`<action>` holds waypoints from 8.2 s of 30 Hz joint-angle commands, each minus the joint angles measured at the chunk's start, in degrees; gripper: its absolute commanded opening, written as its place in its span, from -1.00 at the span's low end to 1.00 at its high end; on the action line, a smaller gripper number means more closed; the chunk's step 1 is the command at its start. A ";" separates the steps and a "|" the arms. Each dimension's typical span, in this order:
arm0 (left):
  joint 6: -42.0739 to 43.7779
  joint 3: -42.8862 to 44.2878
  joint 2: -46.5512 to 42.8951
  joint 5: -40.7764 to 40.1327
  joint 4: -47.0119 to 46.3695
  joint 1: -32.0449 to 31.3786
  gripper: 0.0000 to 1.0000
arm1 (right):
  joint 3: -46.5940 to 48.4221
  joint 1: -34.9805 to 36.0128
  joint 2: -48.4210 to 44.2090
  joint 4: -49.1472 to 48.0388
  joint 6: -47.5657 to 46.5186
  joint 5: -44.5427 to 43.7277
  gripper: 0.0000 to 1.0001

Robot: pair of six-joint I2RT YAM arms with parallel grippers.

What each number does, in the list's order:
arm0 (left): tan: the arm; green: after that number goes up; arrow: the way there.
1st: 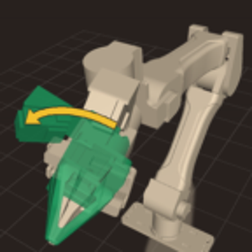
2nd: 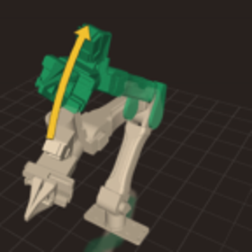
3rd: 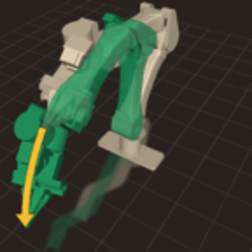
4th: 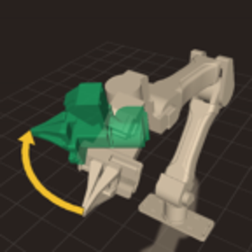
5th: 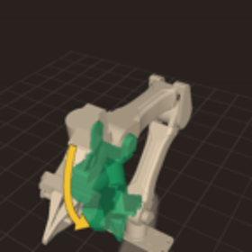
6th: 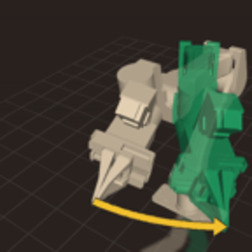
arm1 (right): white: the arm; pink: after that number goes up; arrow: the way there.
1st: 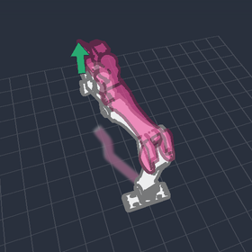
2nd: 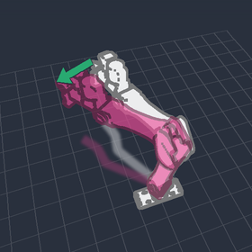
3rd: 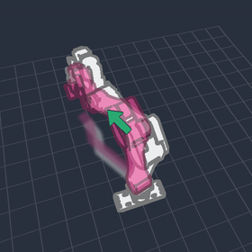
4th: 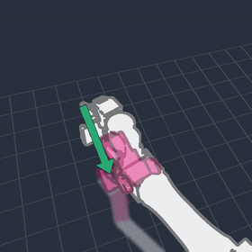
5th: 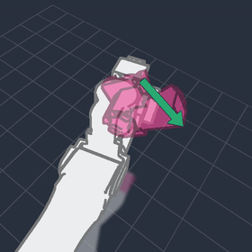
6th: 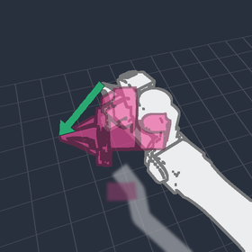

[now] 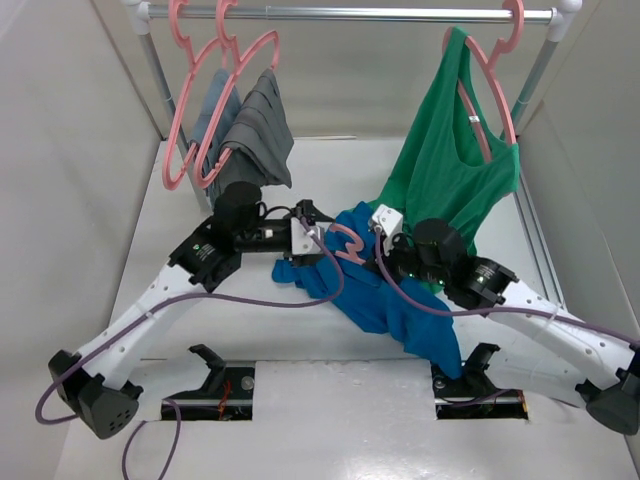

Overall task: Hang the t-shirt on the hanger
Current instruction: Place tshirt on hanger, then hang the hanger with tshirt onto the clothesline

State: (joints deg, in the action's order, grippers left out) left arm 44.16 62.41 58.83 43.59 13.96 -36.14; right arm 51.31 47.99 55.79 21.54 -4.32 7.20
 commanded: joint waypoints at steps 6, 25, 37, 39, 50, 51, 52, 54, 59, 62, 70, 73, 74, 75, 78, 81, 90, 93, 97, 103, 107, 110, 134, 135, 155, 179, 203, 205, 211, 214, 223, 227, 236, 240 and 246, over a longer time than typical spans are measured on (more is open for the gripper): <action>2.15 3.06 6.65 -2.18 -0.77 -3.15 0.11 | 3.62 -0.09 2.75 -6.42 -1.48 1.85 -1.00; 5.23 4.74 7.79 0.97 1.95 -5.70 -0.58 | 2.39 -0.09 5.90 -7.65 -3.15 4.22 -1.00; 12.34 4.21 7.79 -3.76 6.00 -5.70 -1.00 | 5.37 -0.61 5.74 -1.69 -1.23 0.03 0.45; 15.32 3.60 7.79 -5.09 7.75 -5.70 -1.00 | 7.04 -0.61 3.12 1.47 0.27 -3.32 1.00; 17.97 3.07 7.79 -9.05 8.28 -3.67 -1.00 | 3.73 -2.45 -16.31 27.15 25.48 -24.35 1.00; 17.98 2.54 7.79 -9.05 8.28 -3.67 -1.00 | 2.06 -2.46 -17.46 27.15 26.54 -22.95 1.00; 17.98 2.54 7.79 -9.05 8.89 -3.67 -1.00 | 0.47 -2.98 -18.51 27.15 27.68 -22.93 1.00; 17.98 2.54 7.27 -9.05 8.90 -3.67 -1.00 | -4.18 -2.99 -21.68 27.15 30.41 -22.14 1.00; 16.83 2.01 7.27 -9.05 8.19 -3.67 -1.00 | -11.58 -2.99 -25.91 17.66 32.97 -17.58 0.94; 15.52 2.01 7.27 -9.05 6.79 -3.67 -1.00 | -12.65 -2.99 -23.11 15.79 34.36 -20.52 0.86; 14.99 2.01 7.27 -9.05 6.26 -3.67 -1.00 | -16.85 -2.99 -17.83 7.30 36.13 -24.16 0.42; 14.99 2.01 6.74 -9.05 6.26 -3.67 -1.00 | -18.78 -2.99 -16.68 7.29 38.76 -28.11 -0.20; 14.99 2.01 6.74 -8.44 6.26 -3.67 -1.00 | -19.31 -2.99 -16.68 6.51 38.77 -28.12 -0.23; 14.47 1.49 6.74 -8.44 6.26 -3.67 -1.00 | -19.93 -2.99 -16.68 3.89 38.77 -28.12 -0.23; 13.93 1.48 6.74 -8.44 5.74 -3.67 -1.00 | -21.77 -2.99 -17.21 0.53 38.15 -26.81 -0.14; 13.93 1.48 6.74 -8.44 5.73 -3.67 -1.00 | -22.83 -2.99 -17.21 0.52 38.15 -27.32 -0.22; 22.16 0.79 6.74 -7.91 12.75 -3.67 -1.00 | -15.73 -2.99 -21.33 12.54 38.51 -34.34 -1.00; 25.88 -0.53 6.74 -8.78 16.62 -3.67 -1.00 | -10.54 -2.99 -23.70 18.79 37.80 -35.41 -1.00; 27.82 -0.54 7.27 -10.28 18.38 -3.67 -1.00 | -7.81 -2.99 -25.29 22.57 36.40 -32.87 -1.00; 29.93 -0.54 7.27 -10.28 19.62 -3.67 -1.00 | -5.78 -2.99 -23.45 27.94 36.40 -34.09 -1.00; 26.77 0.95 7.27 -9.76 16.98 -3.67 -1.00 | -6.30 -2.99 -21.95 27.94 36.40 -33.57 -1.00; 31.50 1.48 7.27 -7.74 22.42 -3.67 -1.00 | -6.31 -4.13 -21.42 27.94 36.40 -33.57 -1.00; 29.67 2.63 5.60 -2.37 22.43 -3.67 -1.00 | 6.08 -4.31 -3.60 13.37 1.63 -3.53 1.00; 30.19 2.63 5.60 -2.98 22.43 -3.67 -1.00 | 6.78 -3.26 -2.02 12.48 0.11 -0.03 1.00; 24.93 5.44 5.60 1.23 20.23 -3.67 -1.00 | -1.21 2.81 11.09 -8.09 -5.09 -3.86 0.46; 7.36 5.97 4.46 3.26 4.96 -3.15 -0.44 | 2.73 2.81 5.29 -0.56 -0.17 -9.83 -1.00; -18.85 -3.61 -3.11 -18.72 -27.50 -3.15 1.00 | 74.22 -11.86 20.65 43.67 -1.13 -21.35 -1.00; -18.33 -3.61 -3.11 -18.72 -27.49 -3.15 1.00 | 79.10 -13.53 22.95 44.99 -1.84 -21.88 -1.00; -17.79 -4.75 -4.34 -18.72 -26.26 -3.15 1.00 | 89.31 -17.66 29.11 44.39 -4.12 -21.88 -1.00; -17.79 -4.76 -4.34 -18.72 -26.26 -3.15 1.00 | 89.32 -18.28 29.11 38.96 -4.65 -21.88 -1.00; -17.27 -5.90 -5.92 -19.78 -25.73 -3.15 1.00 | 85.81 -23.11 29.11 26.81 -5.18 -25.74 -1.00; -17.27 -7.04 -6.53 -20.30 -25.73 -3.15 1.00 | 81.77 -24.43 29.81 23.28 -3.95 -25.75 -1.00; -16.74 -8.10 -8.12 -22.06 -25.73 -3.15 1.00 | 75.26 -28.12 30.96 17.04 1.94 -21.62 -1.00; -16.74 -8.62 -8.12 -22.06 -25.73 -3.15 1.00 | 71.13 -30.22 30.96 14.67 4.48 -17.85 -1.00; -16.74 -8.62 -8.12 -22.06 -25.73 -3.15 1.00 | 70.42 -31.38 32.01 14.06 5.54 -15.03 -1.00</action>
State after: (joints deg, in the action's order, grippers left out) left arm 27.40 53.95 51.99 21.96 -9.56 -39.31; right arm 121.10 17.21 88.07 41.74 -0.73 -10.50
